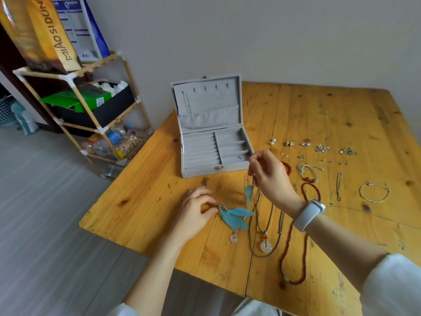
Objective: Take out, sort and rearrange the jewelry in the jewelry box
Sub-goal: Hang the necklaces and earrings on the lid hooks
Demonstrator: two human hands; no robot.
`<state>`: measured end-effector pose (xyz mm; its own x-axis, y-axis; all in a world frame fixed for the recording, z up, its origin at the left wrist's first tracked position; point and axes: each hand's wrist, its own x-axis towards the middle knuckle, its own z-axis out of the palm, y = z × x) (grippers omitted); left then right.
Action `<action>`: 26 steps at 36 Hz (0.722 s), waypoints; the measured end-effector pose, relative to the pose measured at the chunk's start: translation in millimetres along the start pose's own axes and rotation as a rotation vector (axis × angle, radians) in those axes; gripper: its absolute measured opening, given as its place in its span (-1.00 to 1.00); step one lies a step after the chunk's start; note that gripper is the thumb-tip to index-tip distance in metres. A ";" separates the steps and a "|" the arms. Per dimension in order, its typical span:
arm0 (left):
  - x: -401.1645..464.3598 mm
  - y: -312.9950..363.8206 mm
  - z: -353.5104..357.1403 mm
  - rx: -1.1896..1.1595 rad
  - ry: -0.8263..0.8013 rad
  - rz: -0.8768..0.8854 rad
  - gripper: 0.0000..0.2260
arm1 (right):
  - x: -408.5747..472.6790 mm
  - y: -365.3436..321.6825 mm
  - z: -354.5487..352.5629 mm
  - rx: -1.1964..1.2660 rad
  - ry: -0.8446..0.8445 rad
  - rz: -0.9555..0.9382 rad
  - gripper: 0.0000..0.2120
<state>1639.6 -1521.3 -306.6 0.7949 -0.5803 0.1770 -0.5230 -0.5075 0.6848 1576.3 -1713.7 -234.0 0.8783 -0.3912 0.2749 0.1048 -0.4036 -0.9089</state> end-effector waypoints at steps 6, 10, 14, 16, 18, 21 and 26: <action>1.7 9.2 -6.2 -0.127 0.086 -0.067 -0.90 | 6.9 2.1 -0.6 -0.047 -0.042 0.062 -0.92; 20.9 18.7 -33.7 -0.295 0.078 -0.164 -0.88 | 26.4 -9.1 -2.3 -0.163 -0.085 0.036 -0.91; 52.7 25.9 -65.9 -0.333 0.211 -0.159 -0.87 | 56.8 -25.9 -3.7 -0.279 -0.026 -0.064 -0.91; 70.2 27.8 -80.8 -0.340 0.289 -0.149 -0.89 | 74.5 -35.6 -3.5 -0.311 -0.001 -0.100 -0.89; 88.7 28.3 -94.8 -0.332 0.360 -0.122 -0.91 | 94.2 -45.2 -2.0 -0.303 0.031 -0.124 -0.89; 118.1 28.4 -113.0 -0.326 0.429 -0.083 -0.90 | 125.2 -56.2 3.1 -0.251 0.091 -0.134 -0.90; 165.9 26.4 -127.4 -0.254 0.444 -0.040 -0.85 | 179.5 -61.2 17.9 -0.195 0.186 -0.120 -0.86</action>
<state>1796.8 -1549.8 -169.1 0.8959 -0.2085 0.3924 -0.4417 -0.3208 0.8379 1735.9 -1744.5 -134.6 0.7627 -0.4689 0.4455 0.0948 -0.6004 -0.7941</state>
